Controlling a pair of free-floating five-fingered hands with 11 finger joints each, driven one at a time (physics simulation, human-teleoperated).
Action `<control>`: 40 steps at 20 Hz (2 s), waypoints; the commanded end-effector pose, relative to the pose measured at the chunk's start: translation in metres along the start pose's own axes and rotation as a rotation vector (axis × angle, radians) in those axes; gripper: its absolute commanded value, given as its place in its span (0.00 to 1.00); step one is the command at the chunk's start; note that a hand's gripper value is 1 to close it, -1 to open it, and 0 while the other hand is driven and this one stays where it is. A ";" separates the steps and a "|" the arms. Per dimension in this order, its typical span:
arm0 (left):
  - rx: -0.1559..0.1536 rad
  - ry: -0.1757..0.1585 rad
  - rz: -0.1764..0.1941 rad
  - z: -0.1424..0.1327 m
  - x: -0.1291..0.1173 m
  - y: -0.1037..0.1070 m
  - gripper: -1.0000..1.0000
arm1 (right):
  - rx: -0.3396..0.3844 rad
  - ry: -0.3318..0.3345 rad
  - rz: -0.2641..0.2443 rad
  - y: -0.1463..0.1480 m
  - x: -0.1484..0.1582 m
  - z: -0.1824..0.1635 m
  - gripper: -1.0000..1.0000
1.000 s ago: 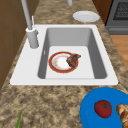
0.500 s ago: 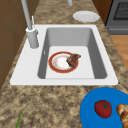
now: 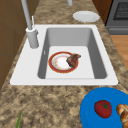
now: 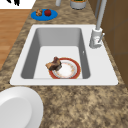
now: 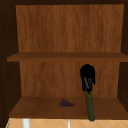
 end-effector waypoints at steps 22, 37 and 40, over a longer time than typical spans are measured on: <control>0.000 0.000 0.000 0.000 0.000 0.000 0.50 | -0.040 0.055 -0.039 -0.079 0.031 -0.166 1.00; 0.000 0.000 0.000 0.000 0.000 0.000 0.50 | -0.054 -0.035 -0.054 -0.130 0.024 -0.271 1.00; 0.000 0.000 0.000 0.000 0.000 0.000 0.50 | -0.056 -0.042 -0.063 -0.143 0.022 -0.290 1.00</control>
